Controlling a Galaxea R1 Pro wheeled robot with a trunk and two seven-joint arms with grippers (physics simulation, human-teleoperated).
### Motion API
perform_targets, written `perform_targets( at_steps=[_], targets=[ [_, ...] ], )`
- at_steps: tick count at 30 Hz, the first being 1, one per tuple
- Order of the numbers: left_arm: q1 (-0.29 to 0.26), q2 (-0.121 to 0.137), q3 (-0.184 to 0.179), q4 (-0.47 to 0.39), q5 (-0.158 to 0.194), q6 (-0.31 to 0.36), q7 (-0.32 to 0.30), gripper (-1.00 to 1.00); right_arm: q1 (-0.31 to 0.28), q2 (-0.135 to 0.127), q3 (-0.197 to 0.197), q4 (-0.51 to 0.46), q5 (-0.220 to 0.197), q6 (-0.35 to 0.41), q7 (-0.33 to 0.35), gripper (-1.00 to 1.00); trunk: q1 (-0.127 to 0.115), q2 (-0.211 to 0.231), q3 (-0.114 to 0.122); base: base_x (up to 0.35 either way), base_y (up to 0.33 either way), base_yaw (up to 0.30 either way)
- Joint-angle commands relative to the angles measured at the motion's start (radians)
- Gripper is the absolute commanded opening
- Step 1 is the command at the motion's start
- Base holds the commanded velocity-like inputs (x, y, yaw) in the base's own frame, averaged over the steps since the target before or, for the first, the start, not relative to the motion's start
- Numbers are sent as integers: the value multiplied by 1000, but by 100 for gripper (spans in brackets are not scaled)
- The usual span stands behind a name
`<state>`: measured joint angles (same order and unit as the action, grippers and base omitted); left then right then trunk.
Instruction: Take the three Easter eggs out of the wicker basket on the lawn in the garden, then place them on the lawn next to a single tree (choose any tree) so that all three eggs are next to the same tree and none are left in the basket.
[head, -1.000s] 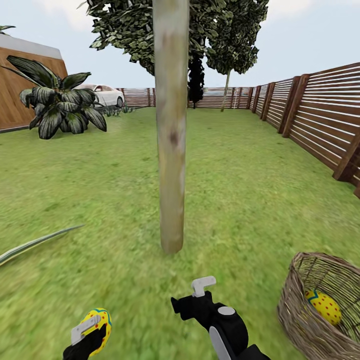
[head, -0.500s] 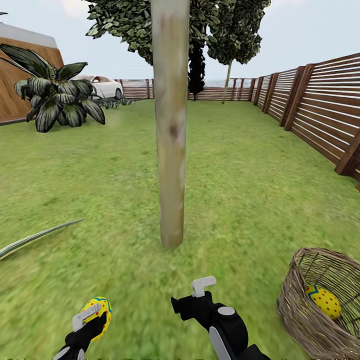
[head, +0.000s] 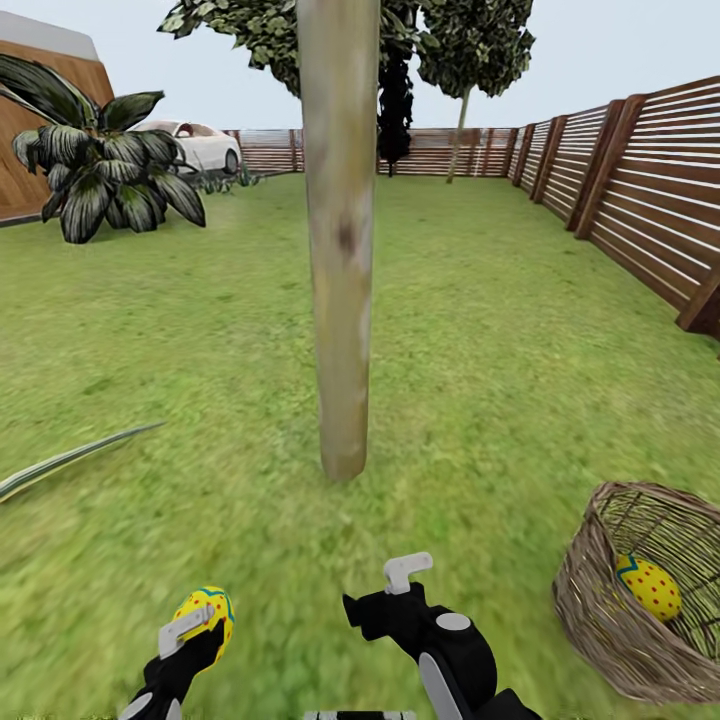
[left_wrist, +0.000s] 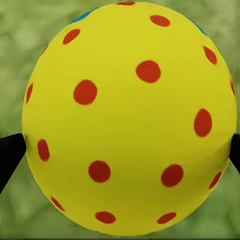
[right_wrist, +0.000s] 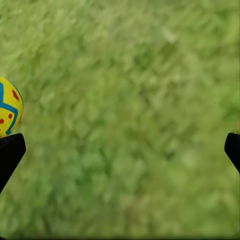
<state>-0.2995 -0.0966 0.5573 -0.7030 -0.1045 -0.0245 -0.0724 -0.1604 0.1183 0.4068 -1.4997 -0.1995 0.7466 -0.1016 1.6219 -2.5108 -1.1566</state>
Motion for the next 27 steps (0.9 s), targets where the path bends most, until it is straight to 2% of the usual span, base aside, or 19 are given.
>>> perform_targets(
  at_steps=[1, 27],
  targets=[
    [-1, -2, 8, 2, -11, -6, -7, -100, -1, 0, 1, -1, -11, 4, -10, 100, 0, -1, -5, 0, 0, 0],
    [-1, -2, 7, 5, -9, -16, -7, -100, -1, 1, 3, -1, -12, 4, -10, 100, 12, -7, -105, 0, 0, 0]
  ],
)
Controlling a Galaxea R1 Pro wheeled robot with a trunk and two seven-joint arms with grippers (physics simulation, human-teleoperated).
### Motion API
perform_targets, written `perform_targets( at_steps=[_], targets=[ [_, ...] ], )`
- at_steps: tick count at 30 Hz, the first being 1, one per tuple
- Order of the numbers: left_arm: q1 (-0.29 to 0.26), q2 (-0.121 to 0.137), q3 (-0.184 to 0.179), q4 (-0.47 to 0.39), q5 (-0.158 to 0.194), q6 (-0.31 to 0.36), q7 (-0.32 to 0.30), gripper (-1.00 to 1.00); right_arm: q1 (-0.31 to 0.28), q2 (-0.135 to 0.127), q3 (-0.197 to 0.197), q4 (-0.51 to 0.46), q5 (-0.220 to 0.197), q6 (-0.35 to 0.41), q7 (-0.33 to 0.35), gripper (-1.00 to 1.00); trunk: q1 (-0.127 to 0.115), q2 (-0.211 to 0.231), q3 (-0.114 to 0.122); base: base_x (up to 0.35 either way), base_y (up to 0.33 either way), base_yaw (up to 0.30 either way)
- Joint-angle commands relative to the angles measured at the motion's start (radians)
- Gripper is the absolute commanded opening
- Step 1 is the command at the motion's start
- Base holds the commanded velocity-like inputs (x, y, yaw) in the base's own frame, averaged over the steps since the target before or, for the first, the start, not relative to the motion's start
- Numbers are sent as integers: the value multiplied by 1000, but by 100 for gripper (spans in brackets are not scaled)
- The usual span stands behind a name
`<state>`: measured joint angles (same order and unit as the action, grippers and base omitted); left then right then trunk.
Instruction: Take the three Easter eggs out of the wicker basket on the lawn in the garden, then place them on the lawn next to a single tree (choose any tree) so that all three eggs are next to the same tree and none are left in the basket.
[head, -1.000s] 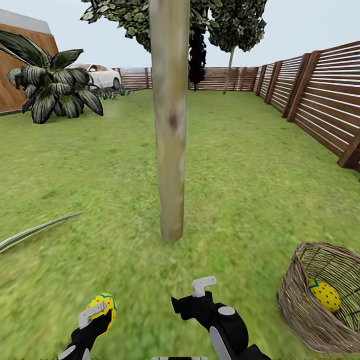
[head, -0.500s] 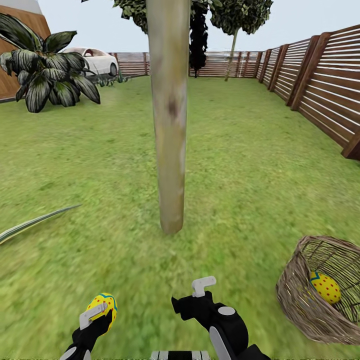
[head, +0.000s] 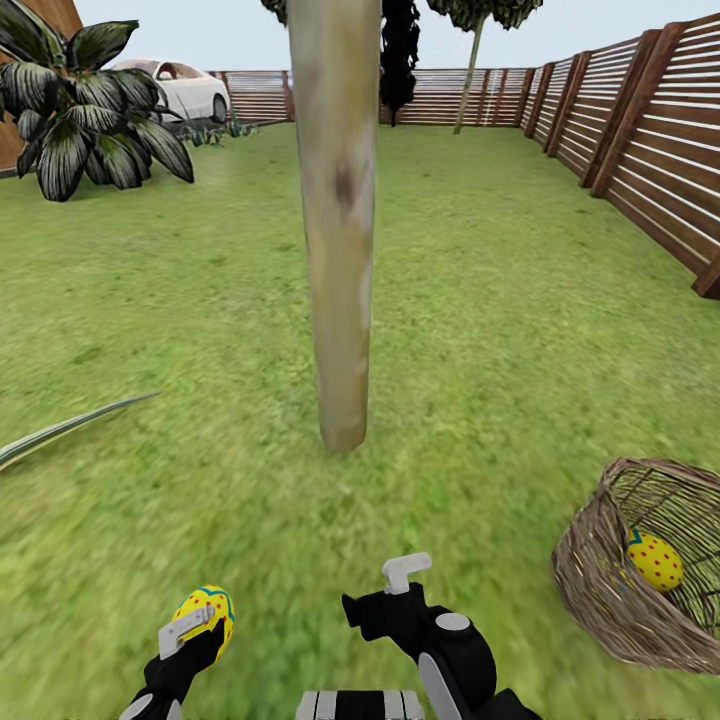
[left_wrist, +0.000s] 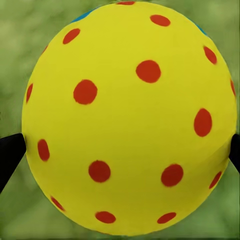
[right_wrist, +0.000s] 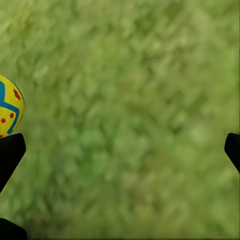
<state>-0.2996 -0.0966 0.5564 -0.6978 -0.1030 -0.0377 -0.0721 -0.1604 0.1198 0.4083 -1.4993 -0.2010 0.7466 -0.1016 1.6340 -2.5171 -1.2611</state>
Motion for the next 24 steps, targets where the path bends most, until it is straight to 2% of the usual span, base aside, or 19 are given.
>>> perform_targets(
  at_steps=[1, 11, 18, 24],
  targets=[
    [-1, -2, 8, 0, -11, -3, -7, -100, -1, 0, 1, -1, -11, 4, -10, 100, 0, -1, -5, 0, 0, 0],
    [-1, -2, 8, 0, -11, -3, -8, -100, -1, 0, 3, -1, -9, 4, -10, 100, 5, -3, -43, 0, 0, 0],
    [1, -2, 8, -7, -8, -1, -8, -100, -1, 0, 3, -1, -9, 4, -10, 100, 5, -3, -43, 9, 0, 0],
    [0, -2, 8, -5, -8, -1, -8, -100, -1, -1, 32, -1, -8, 4, -10, 100, 5, -3, -43, 197, 0, 0]
  ],
)
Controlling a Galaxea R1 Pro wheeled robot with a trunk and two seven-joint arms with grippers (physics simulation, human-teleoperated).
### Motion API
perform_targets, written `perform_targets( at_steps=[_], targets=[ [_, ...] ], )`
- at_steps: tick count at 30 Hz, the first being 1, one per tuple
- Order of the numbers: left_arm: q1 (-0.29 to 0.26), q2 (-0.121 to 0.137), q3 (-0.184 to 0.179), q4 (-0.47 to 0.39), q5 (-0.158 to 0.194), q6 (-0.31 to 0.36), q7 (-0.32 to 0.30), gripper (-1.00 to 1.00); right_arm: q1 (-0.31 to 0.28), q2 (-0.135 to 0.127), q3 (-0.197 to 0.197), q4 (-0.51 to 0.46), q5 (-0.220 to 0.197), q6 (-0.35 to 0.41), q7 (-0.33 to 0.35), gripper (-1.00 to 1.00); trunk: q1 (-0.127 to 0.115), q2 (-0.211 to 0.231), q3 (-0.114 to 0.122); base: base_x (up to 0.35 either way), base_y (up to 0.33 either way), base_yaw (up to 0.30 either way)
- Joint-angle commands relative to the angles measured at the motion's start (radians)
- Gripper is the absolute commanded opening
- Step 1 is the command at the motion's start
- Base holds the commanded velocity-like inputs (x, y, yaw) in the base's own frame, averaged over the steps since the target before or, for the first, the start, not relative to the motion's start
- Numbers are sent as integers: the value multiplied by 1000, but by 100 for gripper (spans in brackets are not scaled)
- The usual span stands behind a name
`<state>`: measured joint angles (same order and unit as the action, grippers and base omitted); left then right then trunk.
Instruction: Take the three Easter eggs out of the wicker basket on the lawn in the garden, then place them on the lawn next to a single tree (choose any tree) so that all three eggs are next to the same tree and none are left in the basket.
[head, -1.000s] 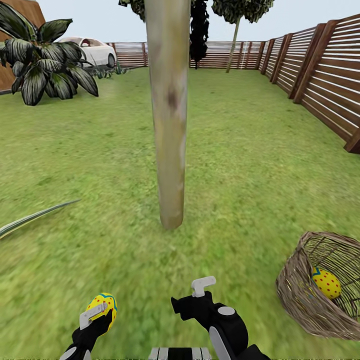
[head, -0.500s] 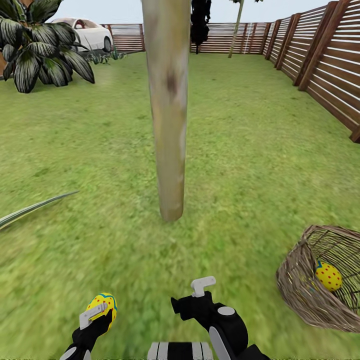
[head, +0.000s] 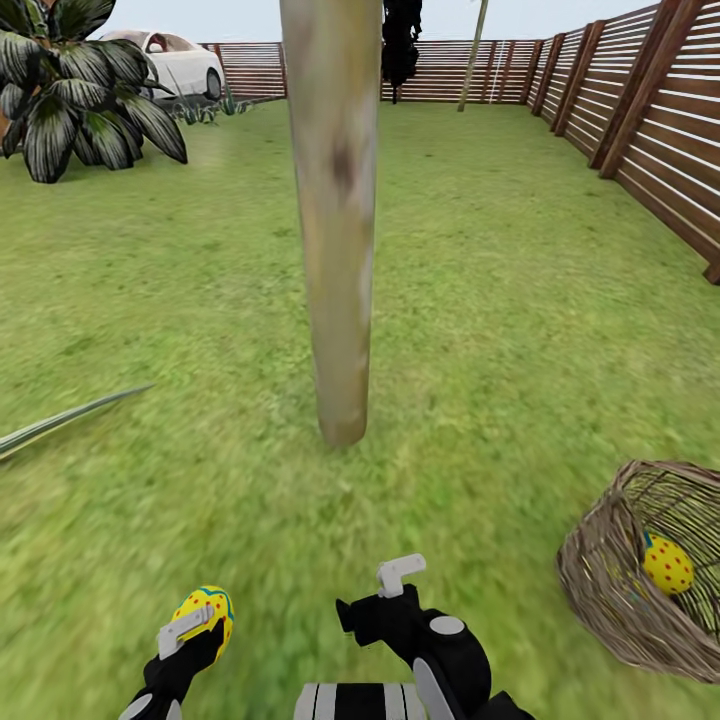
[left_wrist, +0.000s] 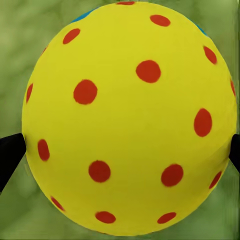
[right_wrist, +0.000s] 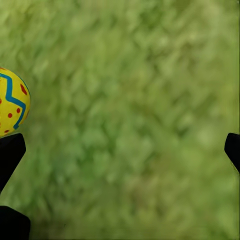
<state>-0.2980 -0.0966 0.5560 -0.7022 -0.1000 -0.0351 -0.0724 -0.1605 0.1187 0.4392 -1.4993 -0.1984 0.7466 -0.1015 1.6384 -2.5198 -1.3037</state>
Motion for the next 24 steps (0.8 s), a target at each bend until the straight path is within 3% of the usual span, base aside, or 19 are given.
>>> perform_targets(
  at_steps=[1, 24],
  targets=[
    [-1, -2, 8, 0, -10, -3, -7, -100, -1, 0, 2, -1, -10, 4, -10, 100, 0, 0, -1, 294, 0, 0],
    [-1, -2, 7, 1, -10, -5, -8, -100, -1, -1, 4, -1, -10, 3, -10, 100, 3, -1, -20, 24, 0, 0]
  ],
)
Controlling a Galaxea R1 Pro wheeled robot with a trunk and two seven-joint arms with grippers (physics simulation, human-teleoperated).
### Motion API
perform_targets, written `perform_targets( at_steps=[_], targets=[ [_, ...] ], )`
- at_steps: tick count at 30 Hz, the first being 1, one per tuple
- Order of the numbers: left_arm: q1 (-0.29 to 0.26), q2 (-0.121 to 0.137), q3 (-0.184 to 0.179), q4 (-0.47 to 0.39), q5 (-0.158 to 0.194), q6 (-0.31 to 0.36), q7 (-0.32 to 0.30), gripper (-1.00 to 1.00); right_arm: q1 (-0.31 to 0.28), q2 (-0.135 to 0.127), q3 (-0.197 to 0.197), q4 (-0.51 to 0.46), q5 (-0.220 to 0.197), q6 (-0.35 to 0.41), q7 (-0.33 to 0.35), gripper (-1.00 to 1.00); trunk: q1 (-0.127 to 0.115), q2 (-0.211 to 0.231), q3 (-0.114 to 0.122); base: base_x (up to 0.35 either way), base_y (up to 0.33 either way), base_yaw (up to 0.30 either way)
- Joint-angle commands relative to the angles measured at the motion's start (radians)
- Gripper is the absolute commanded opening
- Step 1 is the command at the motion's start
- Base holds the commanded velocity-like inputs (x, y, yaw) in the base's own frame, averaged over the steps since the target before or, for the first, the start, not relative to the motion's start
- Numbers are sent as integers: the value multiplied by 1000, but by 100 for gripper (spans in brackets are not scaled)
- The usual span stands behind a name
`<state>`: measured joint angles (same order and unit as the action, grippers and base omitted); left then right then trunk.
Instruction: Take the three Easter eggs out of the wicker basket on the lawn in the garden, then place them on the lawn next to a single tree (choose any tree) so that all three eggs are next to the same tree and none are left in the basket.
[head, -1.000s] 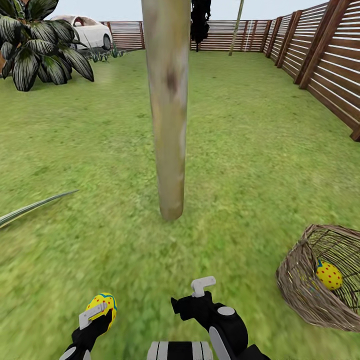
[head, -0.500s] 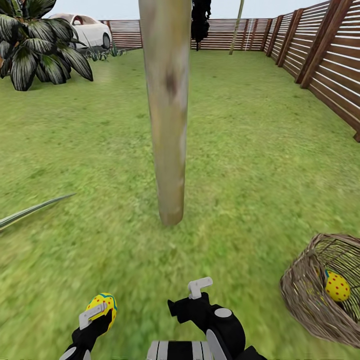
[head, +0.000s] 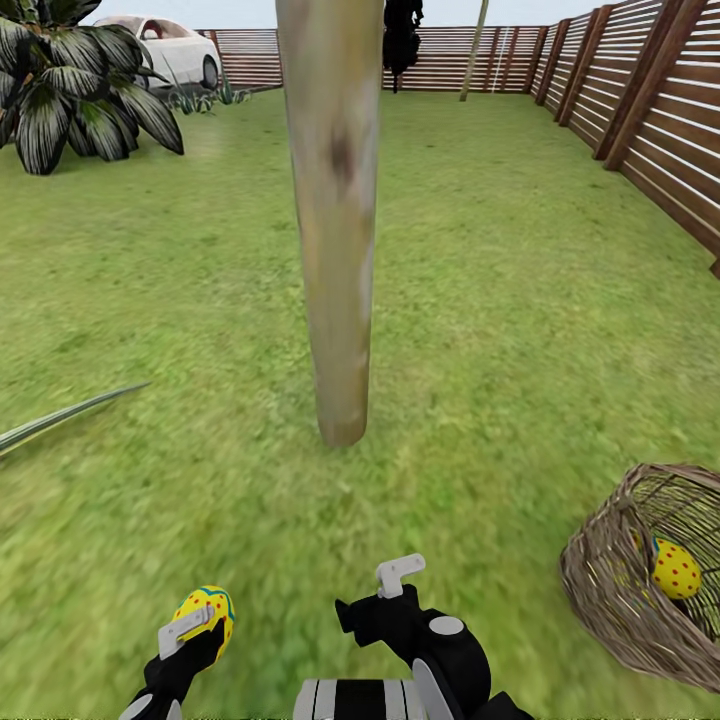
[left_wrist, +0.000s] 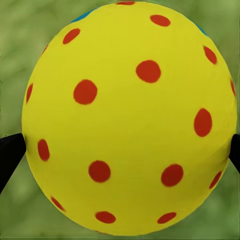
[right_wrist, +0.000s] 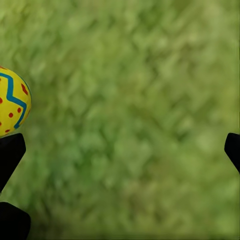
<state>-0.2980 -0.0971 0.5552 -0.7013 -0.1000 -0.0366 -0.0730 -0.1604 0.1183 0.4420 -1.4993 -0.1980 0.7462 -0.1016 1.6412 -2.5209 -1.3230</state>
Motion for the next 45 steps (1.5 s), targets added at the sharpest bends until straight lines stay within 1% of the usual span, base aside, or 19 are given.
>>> perform_targets(
  at_steps=[1, 21, 27, 28, 38, 45],
  targets=[
    [-1, -1, 8, 0, -10, -3, -7, -100, -1, 0, 1, -1, -11, 4, -10, 100, 0, -1, -5, 0, 0, 0],
    [-1, -2, 8, 0, -10, -3, -7, -100, -1, 0, 3, -1, -11, 4, -10, 100, 9, -5, -82, 0, 0, 0],
    [-1, -3, 9, 0, -10, -3, -7, -100, -1, 0, 3, -1, -12, 4, -10, 100, 9, -5, -82, 0, 0, 0],
    [-1, -3, 9, 0, -10, -4, -7, 100, -1, 0, 3, -1, -12, 4, -10, 100, 9, -5, -82, 0, 0, 0],
    [1, -3, 9, -10, -10, -4, -7, 100, -1, 0, 3, -1, -12, 4, -10, 100, 9, -5, -82, 0, 0, 0],
    [1, -3, 9, -10, -10, -3, -5, 100, -1, 1, 3, -1, -12, 3, -10, 100, 6, -4, -55, 0, 0, 0]
  ],
)
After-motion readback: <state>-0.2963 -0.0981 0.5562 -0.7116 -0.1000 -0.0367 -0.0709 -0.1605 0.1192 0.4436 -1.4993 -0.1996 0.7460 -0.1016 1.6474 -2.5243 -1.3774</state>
